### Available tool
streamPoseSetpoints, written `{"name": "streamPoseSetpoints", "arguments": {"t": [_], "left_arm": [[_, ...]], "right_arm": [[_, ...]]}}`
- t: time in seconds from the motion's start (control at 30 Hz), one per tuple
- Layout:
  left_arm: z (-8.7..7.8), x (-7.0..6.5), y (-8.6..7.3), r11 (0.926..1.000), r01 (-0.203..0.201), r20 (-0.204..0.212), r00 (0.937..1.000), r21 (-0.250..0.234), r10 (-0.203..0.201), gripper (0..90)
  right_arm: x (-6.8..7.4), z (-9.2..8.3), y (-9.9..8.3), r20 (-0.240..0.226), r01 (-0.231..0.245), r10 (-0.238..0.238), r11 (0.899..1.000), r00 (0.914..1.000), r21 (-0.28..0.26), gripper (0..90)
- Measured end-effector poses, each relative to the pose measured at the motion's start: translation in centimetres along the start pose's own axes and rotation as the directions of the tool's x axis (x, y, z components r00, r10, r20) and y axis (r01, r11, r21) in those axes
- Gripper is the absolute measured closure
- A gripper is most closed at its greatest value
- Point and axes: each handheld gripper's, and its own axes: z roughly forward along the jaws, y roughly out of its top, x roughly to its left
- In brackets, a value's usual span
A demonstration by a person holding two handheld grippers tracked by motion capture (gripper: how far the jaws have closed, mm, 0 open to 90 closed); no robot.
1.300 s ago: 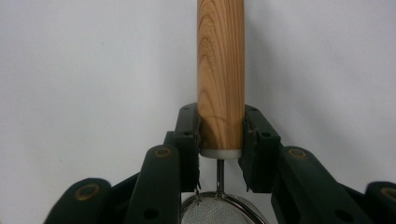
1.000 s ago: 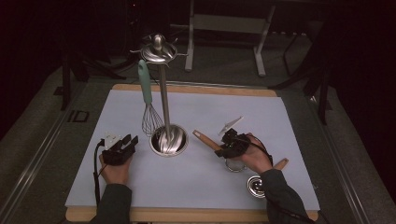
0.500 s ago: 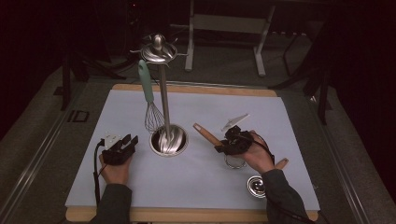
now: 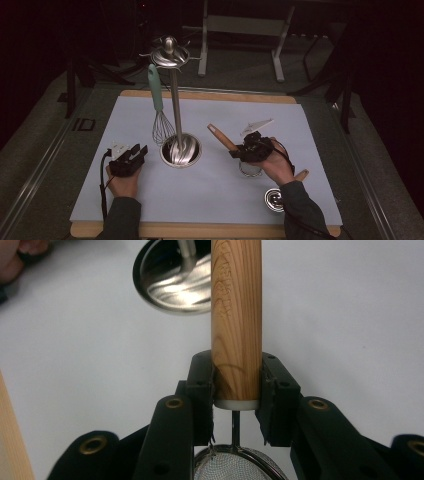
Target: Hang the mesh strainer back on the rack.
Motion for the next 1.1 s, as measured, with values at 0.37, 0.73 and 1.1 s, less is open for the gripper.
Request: {"name": "streamPoseSetpoints", "arguments": {"t": [0.37, 0.73, 1.1], "left_arm": [[0.0, 0.0, 0.0, 1.0000, 0.000, -0.002, 1.0000, 0.002, 0.000, 65.3], [0.0, -0.1, 0.0, 1.0000, -0.003, -0.002, 1.0000, 0.004, 0.003, 65.2], [0.1, -0.1, 0.0, 1.0000, 0.000, -0.003, 1.0000, 0.005, 0.000, 64.5]], "right_arm": [[0.1, -1.5, 0.7, 0.019, -0.002, 0.004, 0.995, 0.9998, -0.096, 71.0], [0.9, -3.0, 1.8, 0.023, 0.032, -0.028, 0.986, 0.9993, -0.161, 71.0], [1.7, -4.9, 3.4, 0.027, 0.057, -0.052, 0.969, 0.9983, -0.238, 71.0]]}}
